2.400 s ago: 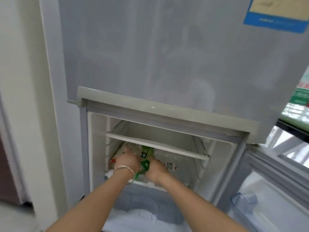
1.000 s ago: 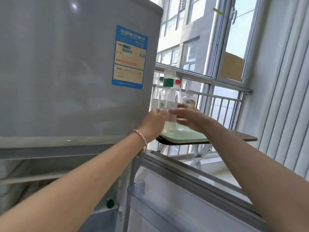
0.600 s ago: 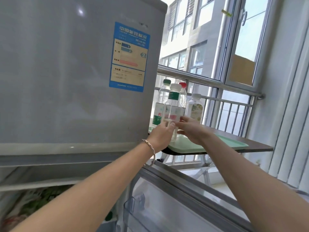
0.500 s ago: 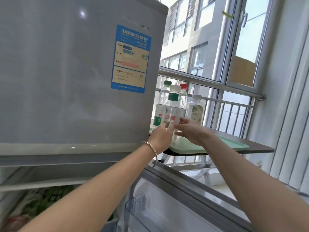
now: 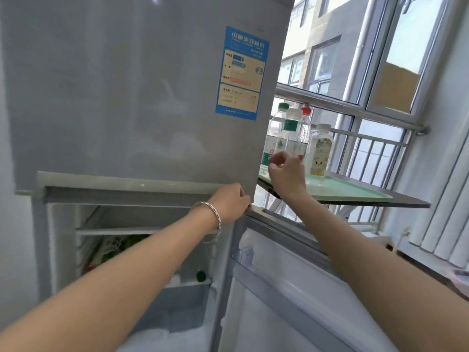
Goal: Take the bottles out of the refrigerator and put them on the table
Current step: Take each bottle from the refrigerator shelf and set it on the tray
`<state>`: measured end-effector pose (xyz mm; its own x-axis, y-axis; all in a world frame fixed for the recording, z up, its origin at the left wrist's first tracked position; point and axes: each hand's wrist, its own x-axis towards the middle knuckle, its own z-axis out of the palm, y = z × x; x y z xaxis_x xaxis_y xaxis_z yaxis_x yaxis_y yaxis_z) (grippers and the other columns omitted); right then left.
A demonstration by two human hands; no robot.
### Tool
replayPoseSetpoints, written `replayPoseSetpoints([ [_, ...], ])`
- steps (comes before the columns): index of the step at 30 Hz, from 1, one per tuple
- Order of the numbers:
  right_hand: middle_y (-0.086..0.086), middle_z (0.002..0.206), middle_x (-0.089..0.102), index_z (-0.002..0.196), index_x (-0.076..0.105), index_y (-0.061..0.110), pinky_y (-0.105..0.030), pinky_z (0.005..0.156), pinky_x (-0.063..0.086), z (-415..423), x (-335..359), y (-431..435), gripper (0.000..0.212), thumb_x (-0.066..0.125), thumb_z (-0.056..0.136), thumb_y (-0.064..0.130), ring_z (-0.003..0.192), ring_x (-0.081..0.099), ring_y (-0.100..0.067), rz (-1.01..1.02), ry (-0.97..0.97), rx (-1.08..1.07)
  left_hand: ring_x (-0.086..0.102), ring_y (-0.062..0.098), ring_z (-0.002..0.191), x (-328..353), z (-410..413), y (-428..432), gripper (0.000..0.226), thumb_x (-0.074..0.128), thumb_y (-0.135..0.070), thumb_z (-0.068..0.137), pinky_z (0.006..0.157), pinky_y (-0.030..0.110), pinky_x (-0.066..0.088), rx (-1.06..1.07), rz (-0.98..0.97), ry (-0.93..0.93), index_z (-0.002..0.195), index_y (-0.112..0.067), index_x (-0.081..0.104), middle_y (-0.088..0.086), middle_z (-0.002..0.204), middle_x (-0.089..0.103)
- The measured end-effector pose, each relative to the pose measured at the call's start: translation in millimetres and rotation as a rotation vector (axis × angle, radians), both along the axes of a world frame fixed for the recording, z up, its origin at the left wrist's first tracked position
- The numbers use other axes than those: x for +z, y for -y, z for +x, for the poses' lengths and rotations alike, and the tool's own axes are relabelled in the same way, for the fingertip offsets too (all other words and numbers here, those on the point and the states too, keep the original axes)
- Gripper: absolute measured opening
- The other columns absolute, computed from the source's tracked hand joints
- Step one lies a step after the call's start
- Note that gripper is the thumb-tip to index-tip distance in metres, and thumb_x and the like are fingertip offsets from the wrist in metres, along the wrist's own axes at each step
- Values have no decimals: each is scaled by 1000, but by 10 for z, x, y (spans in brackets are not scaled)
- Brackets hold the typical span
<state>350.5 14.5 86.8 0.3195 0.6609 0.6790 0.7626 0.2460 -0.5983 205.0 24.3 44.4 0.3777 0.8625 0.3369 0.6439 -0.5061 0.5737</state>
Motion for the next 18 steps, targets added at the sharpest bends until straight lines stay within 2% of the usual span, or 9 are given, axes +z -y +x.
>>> replayPoseSetpoints([
  [2,8,75,63,83,68,18,-32,75,53,-261,-147,55,18,57,83,4,75,61,-15,-64,43,119,61,29,90,-105,-157,-11,27,45,-26,95,76,31,44,29,-31,-54,91,-7,64,15,93,66],
  [5,12,66,62,70,66,27,-35,76,56,-752,-527,26,25,57,78,4,69,62,-16,-272,159,320,60,35,114,-404,-503,-87,34,41,-21,98,90,35,46,111,-140,-139,115,-1,63,20,122,64],
  [7,3,72,66,80,71,19,-37,79,58,-1050,-848,-98,20,58,78,3,74,63,-17,-434,200,431,58,36,118,-642,-766,-150,36,41,-21,99,93,37,46,170,-169,-223,120,0,61,21,126,63],
  [10,-3,90,71,98,73,12,-22,69,50,-1408,-1365,-335,18,61,84,10,84,63,-16,-605,263,488,63,32,111,-1068,-1160,-341,35,46,-26,96,87,33,48,250,-243,-383,115,-5,65,17,120,67],
  [12,-8,103,74,104,72,11,-24,74,49,-1615,-1738,-551,21,58,88,12,92,65,-20,-709,292,522,65,30,110,-1390,-1409,-501,33,49,-24,93,85,31,49,328,-323,-421,112,-4,67,15,118,69],
  [15,-10,108,66,115,66,9,-31,80,47,-1832,-2214,-881,26,55,92,11,93,57,-20,-863,301,595,65,28,108,-1821,-1668,-735,33,49,-27,94,86,31,50,475,-403,-409,112,-6,67,13,118,68],
  [18,-6,117,54,128,58,8,-22,82,40,-1977,-2533,-1164,36,57,92,11,101,51,-19,-933,331,655,64,27,107,-2168,-1862,-944,32,50,-26,92,91,34,54,681,-464,-348,114,-8,64,11,119,66],
])
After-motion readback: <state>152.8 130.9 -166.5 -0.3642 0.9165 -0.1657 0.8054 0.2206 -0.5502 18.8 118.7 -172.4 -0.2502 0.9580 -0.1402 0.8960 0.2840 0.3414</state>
